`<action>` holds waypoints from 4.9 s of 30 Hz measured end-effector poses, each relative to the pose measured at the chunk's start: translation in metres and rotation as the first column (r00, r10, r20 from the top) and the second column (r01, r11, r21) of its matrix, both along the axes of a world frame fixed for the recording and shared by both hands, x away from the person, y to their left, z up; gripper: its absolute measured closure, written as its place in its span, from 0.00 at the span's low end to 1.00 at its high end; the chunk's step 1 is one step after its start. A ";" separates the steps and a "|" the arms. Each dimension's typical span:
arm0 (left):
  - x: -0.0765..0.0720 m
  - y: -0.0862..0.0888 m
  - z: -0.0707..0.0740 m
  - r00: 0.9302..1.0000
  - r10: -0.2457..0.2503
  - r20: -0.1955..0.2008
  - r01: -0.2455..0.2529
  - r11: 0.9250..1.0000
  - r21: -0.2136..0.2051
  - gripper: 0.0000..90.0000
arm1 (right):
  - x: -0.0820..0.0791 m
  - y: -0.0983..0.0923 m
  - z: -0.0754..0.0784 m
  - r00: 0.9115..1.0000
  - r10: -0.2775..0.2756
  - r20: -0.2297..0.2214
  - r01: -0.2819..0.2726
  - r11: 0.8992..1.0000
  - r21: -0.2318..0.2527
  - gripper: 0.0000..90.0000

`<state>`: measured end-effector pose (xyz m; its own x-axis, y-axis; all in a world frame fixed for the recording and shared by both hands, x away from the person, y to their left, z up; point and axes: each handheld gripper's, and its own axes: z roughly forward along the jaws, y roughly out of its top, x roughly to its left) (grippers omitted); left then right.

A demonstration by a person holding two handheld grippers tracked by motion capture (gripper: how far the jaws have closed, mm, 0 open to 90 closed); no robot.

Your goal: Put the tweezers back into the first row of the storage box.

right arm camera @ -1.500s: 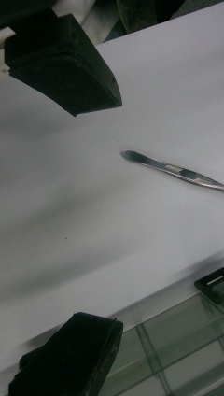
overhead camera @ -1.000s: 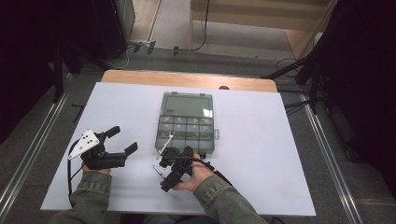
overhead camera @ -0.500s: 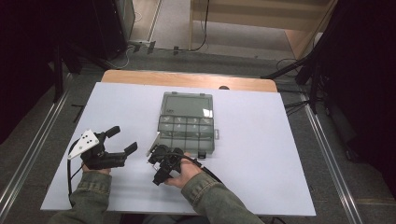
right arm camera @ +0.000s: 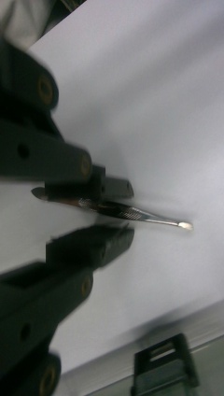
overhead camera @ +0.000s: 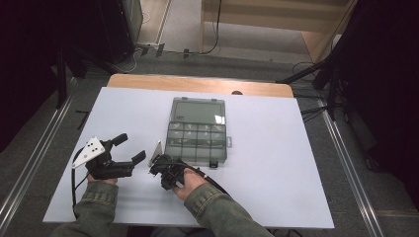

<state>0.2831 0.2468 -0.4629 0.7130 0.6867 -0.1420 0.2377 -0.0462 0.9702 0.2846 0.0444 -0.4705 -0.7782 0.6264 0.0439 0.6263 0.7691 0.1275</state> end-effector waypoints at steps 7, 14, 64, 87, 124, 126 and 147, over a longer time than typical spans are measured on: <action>0.000 0.000 0.000 1.000 0.001 0.002 -0.001 1.000 -0.006 0.06 | 0.001 -0.001 0.000 1.000 -0.008 -0.004 0.008 1.000 -0.005 0.95; -0.001 0.000 0.001 1.000 0.005 0.012 -0.005 1.000 -0.007 0.06 | 0.004 -0.007 0.001 0.999 -0.013 -0.031 0.013 1.000 -0.002 0.95; -0.001 0.000 0.000 1.000 -0.003 0.002 0.003 1.000 -0.006 0.06 | 0.067 -0.112 0.064 0.980 -0.194 0.040 0.187 0.972 0.144 0.95; 0.000 0.000 0.000 1.000 -0.004 -0.001 0.004 1.000 -0.009 0.06 | 0.101 -0.131 0.051 0.961 -0.197 0.192 0.177 0.977 0.115 0.95; 0.001 0.000 0.000 1.000 -0.008 -0.008 0.008 1.000 -0.018 0.06 | 0.108 -0.126 0.043 0.968 -0.116 0.224 0.069 0.976 0.207 0.15; 0.001 0.000 0.000 1.000 -0.007 -0.008 0.007 1.000 -0.018 0.06 | 0.107 -0.126 0.044 0.968 -0.114 0.223 0.066 0.975 0.210 0.15; 0.000 -0.001 -0.001 1.000 -0.009 -0.010 0.009 1.000 -0.015 0.06 | 0.084 -0.136 0.055 0.951 -0.174 0.257 0.101 0.956 0.276 0.00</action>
<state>0.2832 0.2460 -0.4634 0.7179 0.6777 -0.1593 0.2466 -0.0336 0.9685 0.3691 -0.0920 -0.4158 -0.6896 0.7241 0.0137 0.6352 0.5957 0.4916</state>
